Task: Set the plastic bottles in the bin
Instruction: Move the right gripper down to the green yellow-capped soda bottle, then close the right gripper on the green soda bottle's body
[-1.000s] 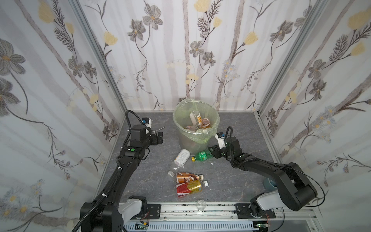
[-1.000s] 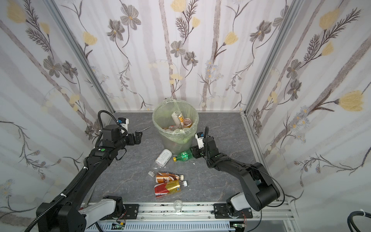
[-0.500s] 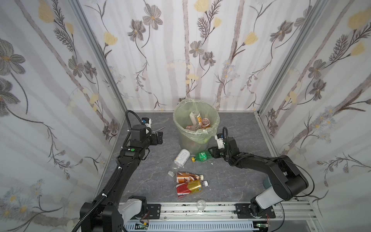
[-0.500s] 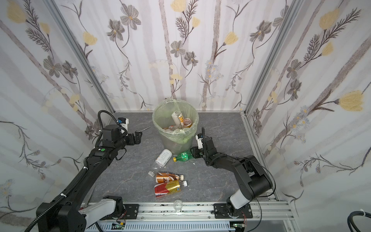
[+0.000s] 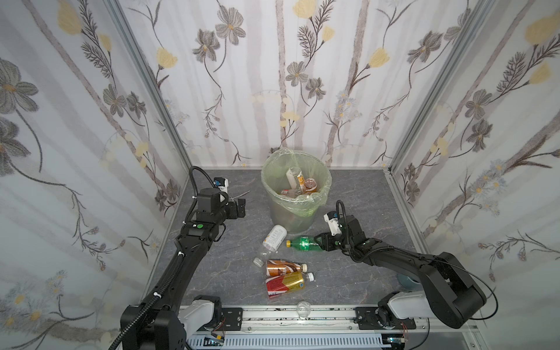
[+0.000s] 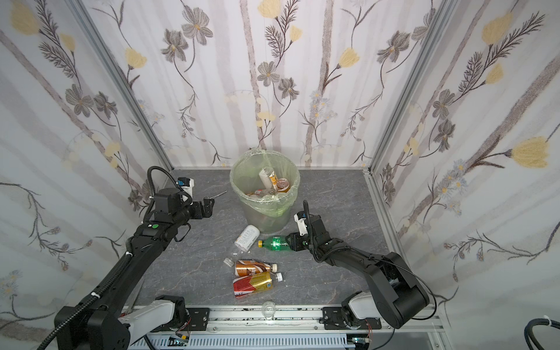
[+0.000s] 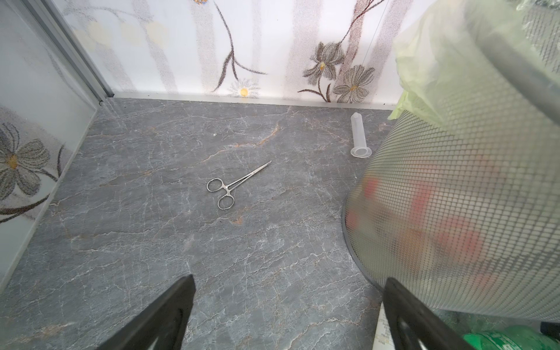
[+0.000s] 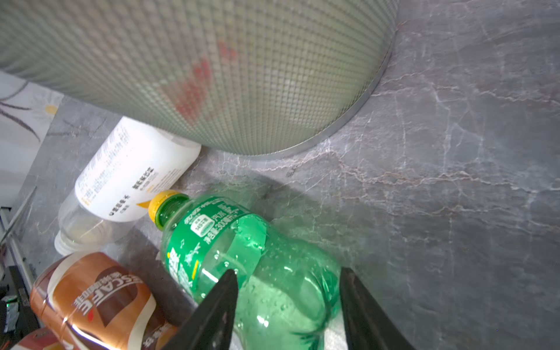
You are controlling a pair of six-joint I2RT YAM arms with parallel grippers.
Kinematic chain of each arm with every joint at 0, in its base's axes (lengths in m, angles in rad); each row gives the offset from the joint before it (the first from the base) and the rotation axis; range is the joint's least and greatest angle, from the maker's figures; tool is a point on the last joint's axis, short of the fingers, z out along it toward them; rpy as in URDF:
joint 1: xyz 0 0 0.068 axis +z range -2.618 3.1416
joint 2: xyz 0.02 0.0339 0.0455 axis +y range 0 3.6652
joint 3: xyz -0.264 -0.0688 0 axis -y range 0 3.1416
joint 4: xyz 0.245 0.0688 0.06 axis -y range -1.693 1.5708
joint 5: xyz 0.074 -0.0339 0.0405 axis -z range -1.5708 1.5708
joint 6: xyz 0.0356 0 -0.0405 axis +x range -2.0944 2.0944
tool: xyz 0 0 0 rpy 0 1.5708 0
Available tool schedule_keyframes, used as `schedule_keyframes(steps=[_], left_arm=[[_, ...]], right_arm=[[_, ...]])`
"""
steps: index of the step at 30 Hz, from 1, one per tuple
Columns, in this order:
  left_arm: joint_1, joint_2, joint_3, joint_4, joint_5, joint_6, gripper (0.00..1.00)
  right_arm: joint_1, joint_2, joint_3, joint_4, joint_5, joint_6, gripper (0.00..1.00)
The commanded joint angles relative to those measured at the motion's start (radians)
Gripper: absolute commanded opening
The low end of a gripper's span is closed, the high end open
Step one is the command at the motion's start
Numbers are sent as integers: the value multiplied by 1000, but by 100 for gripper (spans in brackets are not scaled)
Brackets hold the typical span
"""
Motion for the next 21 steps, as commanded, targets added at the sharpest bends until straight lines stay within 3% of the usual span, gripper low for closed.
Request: schedule_keyframes(steps=[1,7,14,21], left_arm=[[1,-5,-3,17,-1,6,99],[0,-7,-1,17,2,7,99],[2,-12,-3,17,3,6,99],[1,-16,-4,17,1,8,99]], right_arm=[[7,-39,51,-118,18,-84,60],[78,-85,142,-227,72,-246,69],[219,-9,294,-367,204,-487,72],[229,8,302,-453,221,-654,73]])
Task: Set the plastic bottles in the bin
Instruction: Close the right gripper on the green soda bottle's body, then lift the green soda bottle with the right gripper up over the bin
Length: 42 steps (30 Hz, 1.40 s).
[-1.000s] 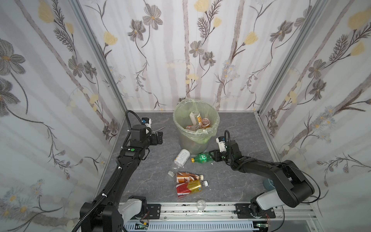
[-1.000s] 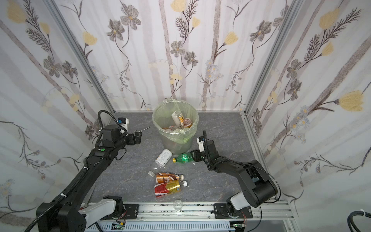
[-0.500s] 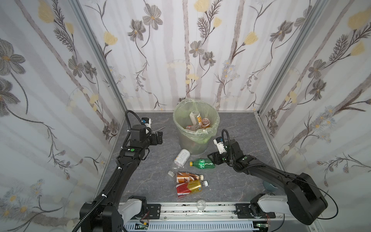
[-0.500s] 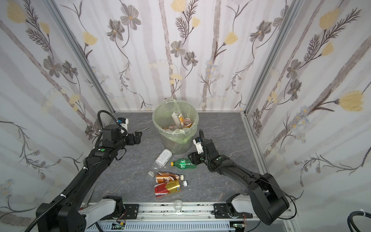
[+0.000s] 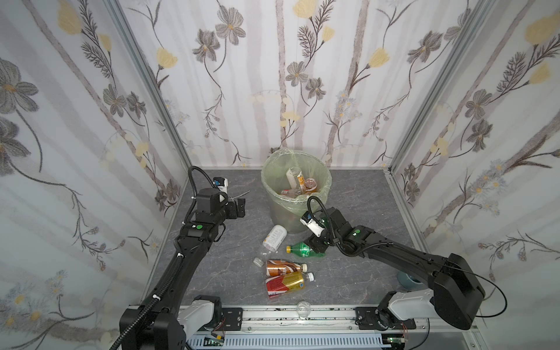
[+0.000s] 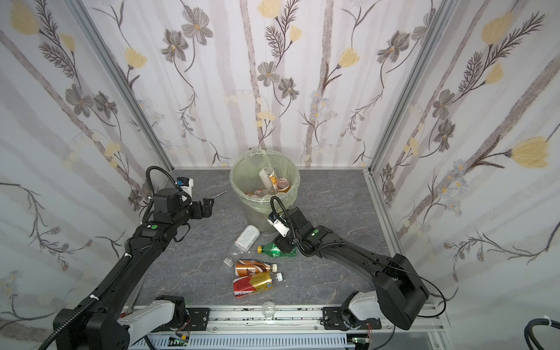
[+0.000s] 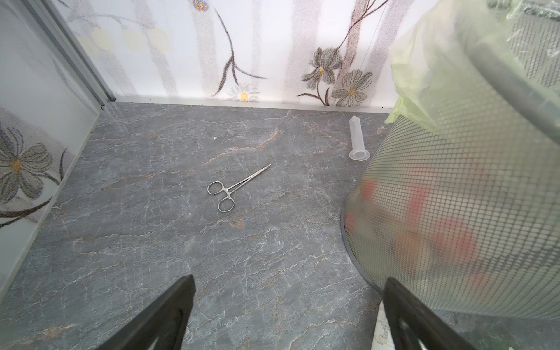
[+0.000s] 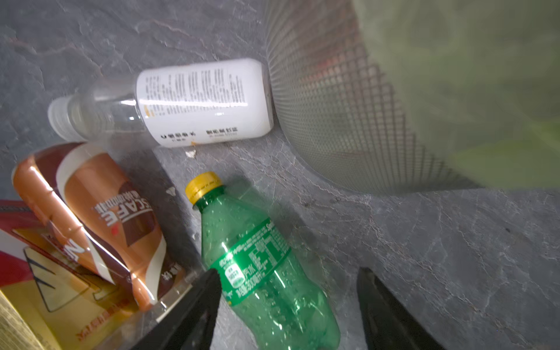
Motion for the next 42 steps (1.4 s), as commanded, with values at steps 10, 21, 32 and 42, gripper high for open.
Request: schedule_keyframes(steps=[10,21,32,42], left_arm=[[1,-5,-4,18,5,9,98],[1,-13,-6,18,7,14,98],[2,-13,-7,17,2,20,99],[2,-7,-5,17,0,21,99]], right_arm=[[15,64,-10,-3,-39,-276,76],[15,250,88,23,51,-329,77],[21,315,134,11,57,-344,75],[46,379,148,9,79,-335,72]])
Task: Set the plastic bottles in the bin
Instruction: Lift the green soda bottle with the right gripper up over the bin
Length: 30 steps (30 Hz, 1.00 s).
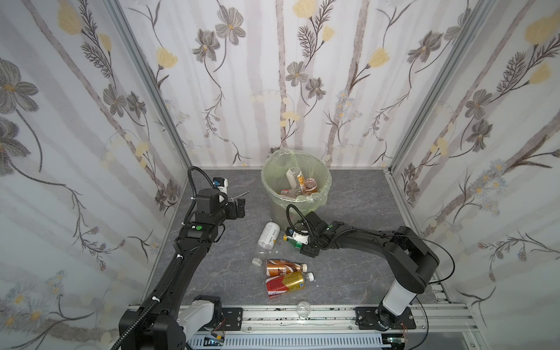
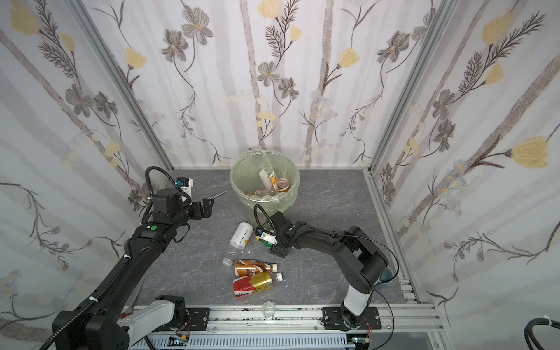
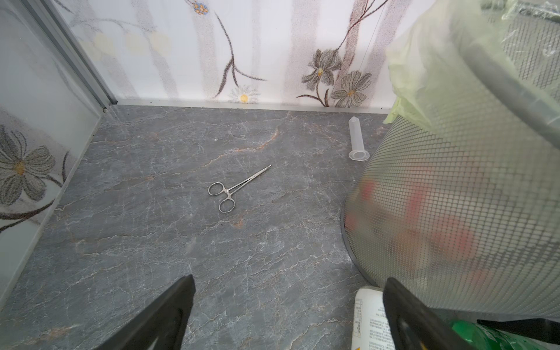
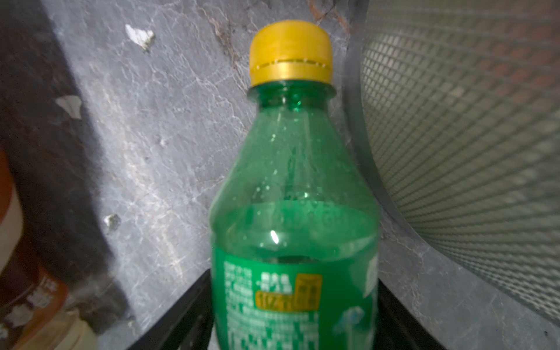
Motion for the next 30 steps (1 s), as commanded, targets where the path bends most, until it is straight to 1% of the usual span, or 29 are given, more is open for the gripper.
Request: schedule_keyframes(steps=[1,9,14,17,20,26,27,30], left_arm=[[2,3,0,18,1,14,99],[1,6,0,18,3,14,99],[1,6,0,18,5,13,99],[2,5,-1,18,5,13,99],[3,5,1,18,5,13,99],[2,3,1,18,7,11,99],[3,4,1,18,8,11,99],[3,5,3,18,8,11,99]], right_arm=[[4,16,13,26,8,-3,72],[6,50,14,22,27,5,64],[8,36,13,16,43,16,59],[10,-5,10,3,39,21,53],[10,-73,-5,7,36,15,50],[9,-212,-10,-18,10,7,49],[40,-232,-11,-26,-5,1,49],[49,-276,-19,-31,-47,-16,48]])
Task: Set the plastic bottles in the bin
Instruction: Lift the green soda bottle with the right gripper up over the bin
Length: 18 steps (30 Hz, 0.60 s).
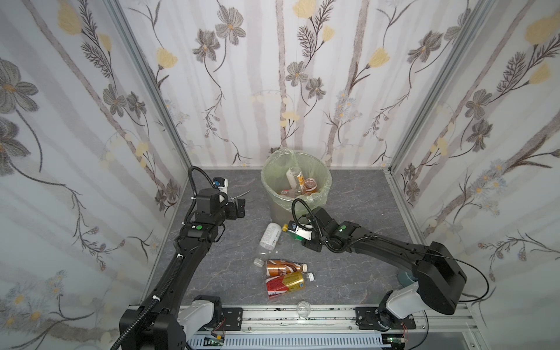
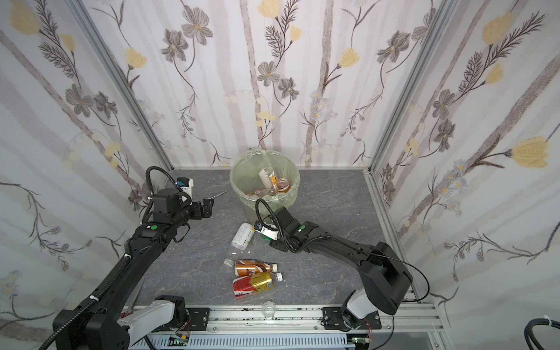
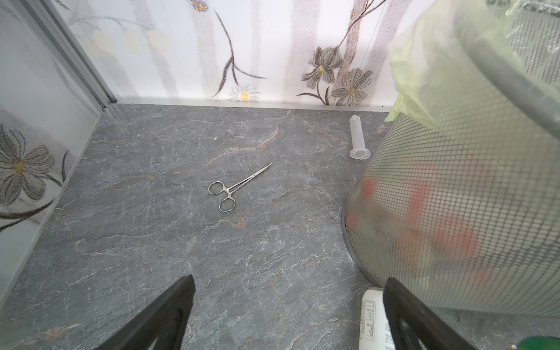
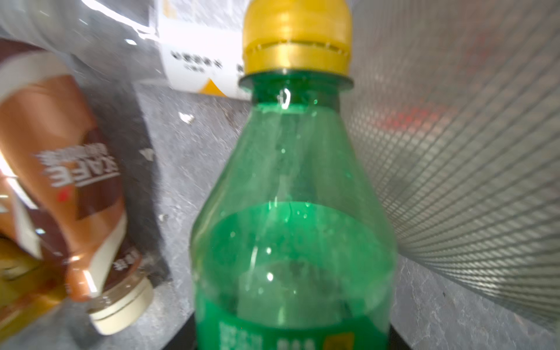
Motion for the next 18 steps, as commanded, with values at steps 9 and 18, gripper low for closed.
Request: schedule_keyframes(steps=[9,18], left_arm=[[1,1,4,17,12,5,99],[1,-3,4,18,16,5,98]], right_arm=[[56,-114,86,-49,-204,-1,49],[53,-140,369,-102,-265,60,49]])
